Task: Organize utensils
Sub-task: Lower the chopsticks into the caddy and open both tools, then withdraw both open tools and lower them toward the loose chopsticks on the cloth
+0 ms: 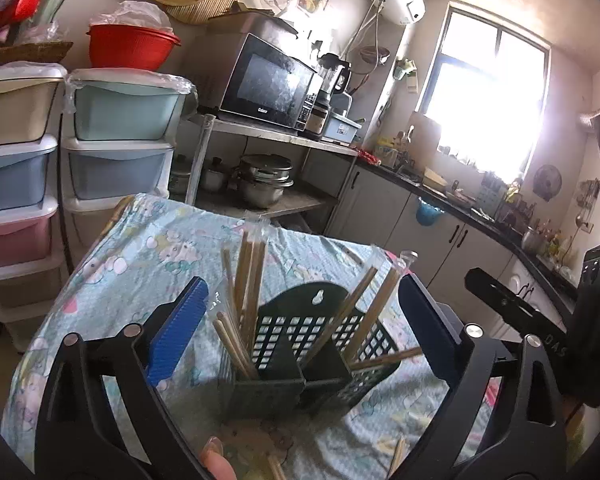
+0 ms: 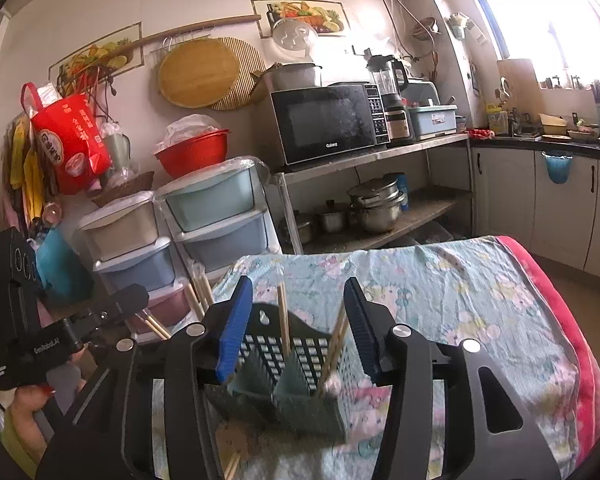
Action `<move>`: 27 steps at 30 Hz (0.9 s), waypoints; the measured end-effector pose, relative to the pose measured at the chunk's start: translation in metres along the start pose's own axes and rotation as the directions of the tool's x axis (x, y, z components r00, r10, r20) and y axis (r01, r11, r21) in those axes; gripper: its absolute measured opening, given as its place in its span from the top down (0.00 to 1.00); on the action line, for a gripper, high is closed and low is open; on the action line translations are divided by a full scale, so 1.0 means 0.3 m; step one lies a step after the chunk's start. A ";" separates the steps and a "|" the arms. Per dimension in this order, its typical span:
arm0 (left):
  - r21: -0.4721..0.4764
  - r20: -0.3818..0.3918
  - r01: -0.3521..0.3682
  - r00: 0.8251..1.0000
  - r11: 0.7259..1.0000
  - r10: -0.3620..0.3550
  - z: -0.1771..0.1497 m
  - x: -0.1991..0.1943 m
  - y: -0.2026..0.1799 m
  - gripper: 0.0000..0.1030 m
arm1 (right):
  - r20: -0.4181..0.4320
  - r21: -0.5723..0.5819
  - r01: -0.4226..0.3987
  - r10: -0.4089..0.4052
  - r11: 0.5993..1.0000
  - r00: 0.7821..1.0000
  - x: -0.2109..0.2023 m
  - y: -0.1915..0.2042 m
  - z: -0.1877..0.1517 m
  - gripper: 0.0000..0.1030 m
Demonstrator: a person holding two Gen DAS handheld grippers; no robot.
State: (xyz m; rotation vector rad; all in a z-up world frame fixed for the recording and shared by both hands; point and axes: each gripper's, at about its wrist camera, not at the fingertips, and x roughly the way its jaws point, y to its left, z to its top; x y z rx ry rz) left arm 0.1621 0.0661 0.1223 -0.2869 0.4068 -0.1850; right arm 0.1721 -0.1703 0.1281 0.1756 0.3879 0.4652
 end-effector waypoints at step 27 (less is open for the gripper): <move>-0.009 -0.118 -0.028 0.993 1.000 0.027 -0.208 -0.060 0.021 0.11 | -0.172 0.002 0.040 -0.039 0.999 0.984 -0.082 -0.018 -0.245 0.48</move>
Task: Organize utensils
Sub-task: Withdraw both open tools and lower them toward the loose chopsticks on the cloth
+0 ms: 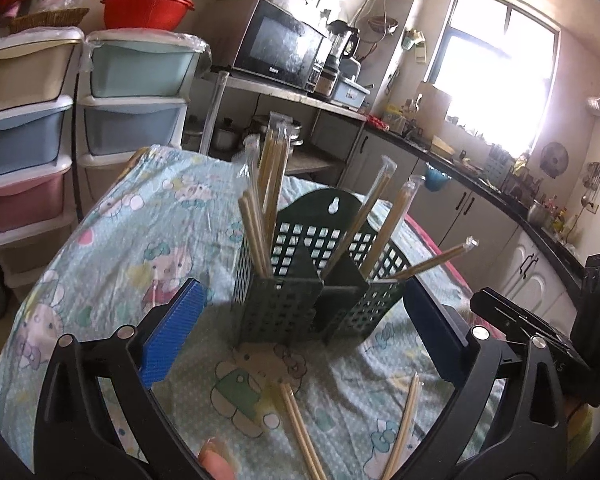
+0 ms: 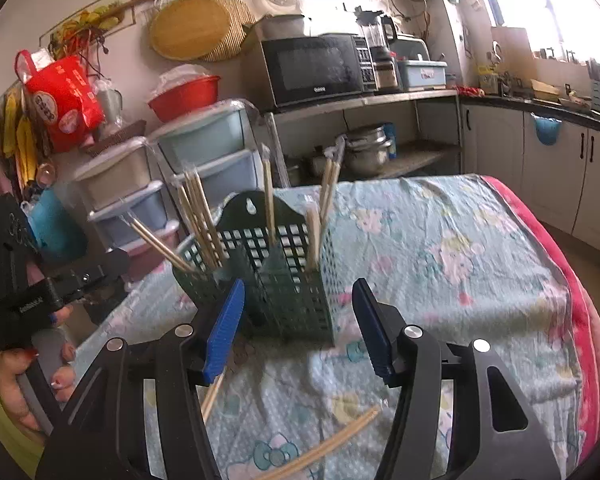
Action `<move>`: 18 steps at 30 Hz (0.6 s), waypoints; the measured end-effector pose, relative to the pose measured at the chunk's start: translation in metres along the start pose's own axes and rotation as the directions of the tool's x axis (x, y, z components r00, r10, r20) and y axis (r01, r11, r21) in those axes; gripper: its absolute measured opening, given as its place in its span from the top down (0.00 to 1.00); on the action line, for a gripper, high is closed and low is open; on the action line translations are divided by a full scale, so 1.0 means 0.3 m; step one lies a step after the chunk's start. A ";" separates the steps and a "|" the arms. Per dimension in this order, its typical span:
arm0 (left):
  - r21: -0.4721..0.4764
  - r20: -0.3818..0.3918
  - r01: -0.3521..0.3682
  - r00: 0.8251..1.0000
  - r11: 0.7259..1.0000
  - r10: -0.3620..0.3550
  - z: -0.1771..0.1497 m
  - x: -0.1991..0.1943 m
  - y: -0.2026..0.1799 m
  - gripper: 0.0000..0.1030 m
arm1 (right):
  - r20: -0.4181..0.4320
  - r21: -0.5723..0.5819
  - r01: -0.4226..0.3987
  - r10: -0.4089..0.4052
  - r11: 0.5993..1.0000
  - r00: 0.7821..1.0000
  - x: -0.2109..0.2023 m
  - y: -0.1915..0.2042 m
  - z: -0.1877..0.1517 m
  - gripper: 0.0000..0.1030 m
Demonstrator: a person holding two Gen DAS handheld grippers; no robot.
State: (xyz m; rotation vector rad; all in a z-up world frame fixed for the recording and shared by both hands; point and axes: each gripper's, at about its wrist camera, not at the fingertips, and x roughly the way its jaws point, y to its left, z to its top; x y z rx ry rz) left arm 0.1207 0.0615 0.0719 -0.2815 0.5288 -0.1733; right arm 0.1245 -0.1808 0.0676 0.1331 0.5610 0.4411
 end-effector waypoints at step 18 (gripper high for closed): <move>-0.029 -0.203 -0.002 0.979 1.000 -0.004 -0.168 0.109 0.024 0.11 | -0.157 0.059 0.073 -0.063 0.996 0.986 0.065 -0.107 -0.117 0.48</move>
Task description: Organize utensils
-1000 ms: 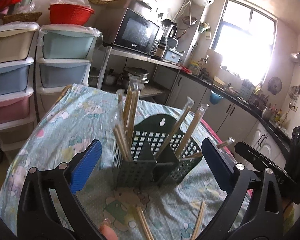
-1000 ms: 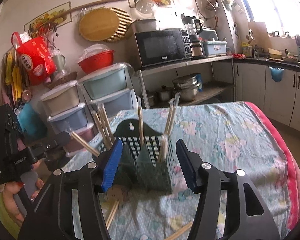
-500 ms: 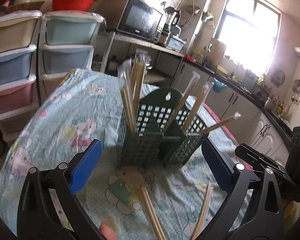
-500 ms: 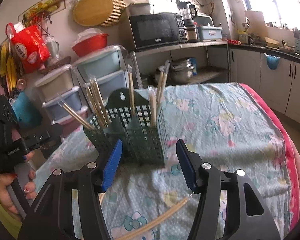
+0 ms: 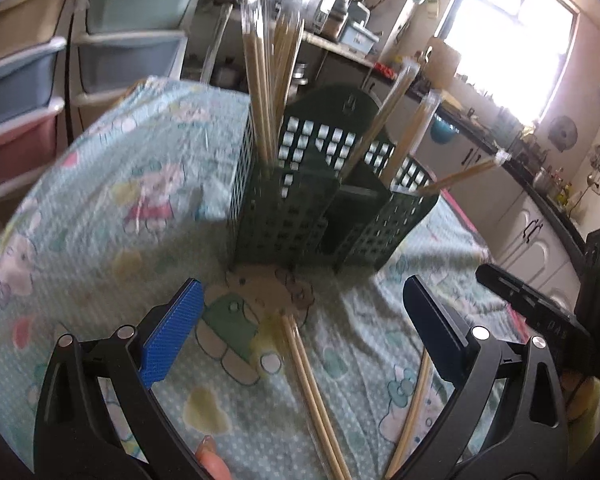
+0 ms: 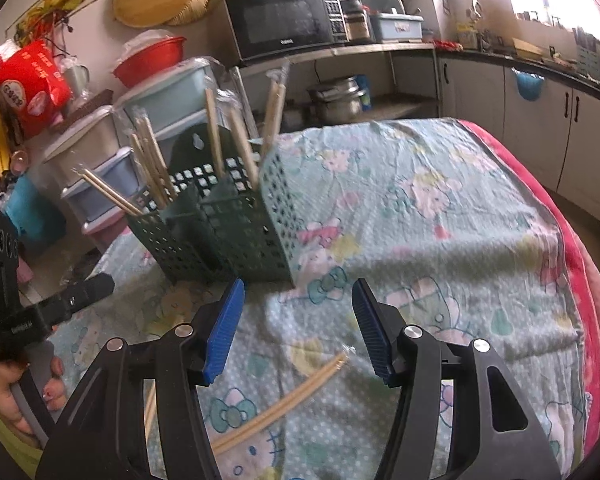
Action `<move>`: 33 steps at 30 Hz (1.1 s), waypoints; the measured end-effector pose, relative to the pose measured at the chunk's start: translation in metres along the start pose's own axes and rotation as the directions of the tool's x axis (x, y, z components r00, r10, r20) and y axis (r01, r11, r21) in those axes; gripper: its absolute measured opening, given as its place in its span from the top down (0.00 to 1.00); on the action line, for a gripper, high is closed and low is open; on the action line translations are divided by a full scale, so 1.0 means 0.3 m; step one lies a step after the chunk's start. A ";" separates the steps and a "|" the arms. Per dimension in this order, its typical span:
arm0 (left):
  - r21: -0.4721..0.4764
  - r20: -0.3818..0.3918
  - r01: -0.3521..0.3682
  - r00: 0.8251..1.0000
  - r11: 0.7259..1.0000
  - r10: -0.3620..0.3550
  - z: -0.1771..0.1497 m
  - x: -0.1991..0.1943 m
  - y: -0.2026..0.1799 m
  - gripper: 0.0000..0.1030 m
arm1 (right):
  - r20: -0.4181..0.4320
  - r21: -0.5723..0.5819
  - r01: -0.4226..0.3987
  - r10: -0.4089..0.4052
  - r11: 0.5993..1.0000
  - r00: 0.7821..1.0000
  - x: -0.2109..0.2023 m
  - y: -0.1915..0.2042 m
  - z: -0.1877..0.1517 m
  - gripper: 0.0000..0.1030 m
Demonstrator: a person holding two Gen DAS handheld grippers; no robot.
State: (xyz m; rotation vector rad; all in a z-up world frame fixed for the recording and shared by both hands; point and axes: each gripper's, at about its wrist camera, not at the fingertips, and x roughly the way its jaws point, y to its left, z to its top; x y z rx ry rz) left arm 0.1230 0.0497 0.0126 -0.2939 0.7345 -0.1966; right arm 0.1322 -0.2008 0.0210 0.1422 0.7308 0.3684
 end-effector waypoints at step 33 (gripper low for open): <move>0.044 -0.180 -0.074 0.980 0.996 0.081 -0.069 0.258 -0.027 0.50 | -0.226 0.033 0.108 -0.098 0.994 0.969 0.205 -0.090 -0.133 0.65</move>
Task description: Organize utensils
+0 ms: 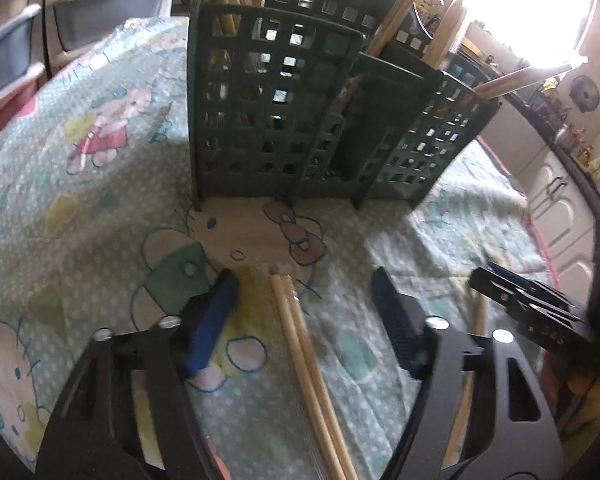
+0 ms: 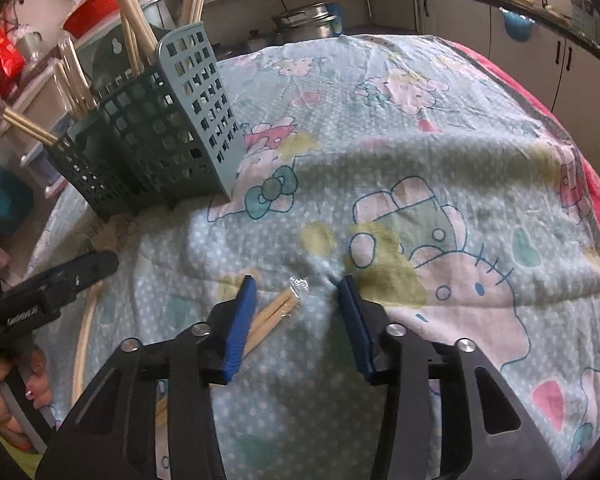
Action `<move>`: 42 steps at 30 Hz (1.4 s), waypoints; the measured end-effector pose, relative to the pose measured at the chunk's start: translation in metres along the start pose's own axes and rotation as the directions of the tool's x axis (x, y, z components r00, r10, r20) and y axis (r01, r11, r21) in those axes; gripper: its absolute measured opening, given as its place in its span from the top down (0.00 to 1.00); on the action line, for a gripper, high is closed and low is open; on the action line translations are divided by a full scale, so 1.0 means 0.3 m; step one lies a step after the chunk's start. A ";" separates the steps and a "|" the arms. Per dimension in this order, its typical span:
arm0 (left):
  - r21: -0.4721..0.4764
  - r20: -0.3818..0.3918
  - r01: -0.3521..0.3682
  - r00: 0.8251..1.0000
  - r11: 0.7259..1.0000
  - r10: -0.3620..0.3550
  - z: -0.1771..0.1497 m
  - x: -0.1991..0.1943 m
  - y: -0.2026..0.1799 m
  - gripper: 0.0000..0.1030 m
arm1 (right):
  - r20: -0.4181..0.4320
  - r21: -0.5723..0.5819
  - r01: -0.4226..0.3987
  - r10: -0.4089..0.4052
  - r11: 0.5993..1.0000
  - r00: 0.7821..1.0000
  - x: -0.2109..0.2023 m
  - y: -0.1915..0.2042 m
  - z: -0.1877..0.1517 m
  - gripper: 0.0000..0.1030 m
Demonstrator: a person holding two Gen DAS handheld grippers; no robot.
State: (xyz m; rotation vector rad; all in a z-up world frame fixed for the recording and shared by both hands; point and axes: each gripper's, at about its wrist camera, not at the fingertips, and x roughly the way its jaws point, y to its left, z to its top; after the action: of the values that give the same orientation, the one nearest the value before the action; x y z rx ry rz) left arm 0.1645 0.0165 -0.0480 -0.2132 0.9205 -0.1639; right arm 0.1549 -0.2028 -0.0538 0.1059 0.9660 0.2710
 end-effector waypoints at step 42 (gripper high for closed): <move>0.046 0.101 0.150 0.983 0.988 -0.154 0.035 -0.200 -0.078 0.97 | 0.044 0.040 -0.100 0.098 0.994 0.994 -0.094 -0.024 -0.032 0.94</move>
State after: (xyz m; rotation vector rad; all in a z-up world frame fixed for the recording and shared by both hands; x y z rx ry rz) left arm 0.1360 0.0090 0.0103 -0.2541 0.7966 -0.3087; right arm 0.1333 -0.2175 -0.0382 0.1978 0.9262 0.3382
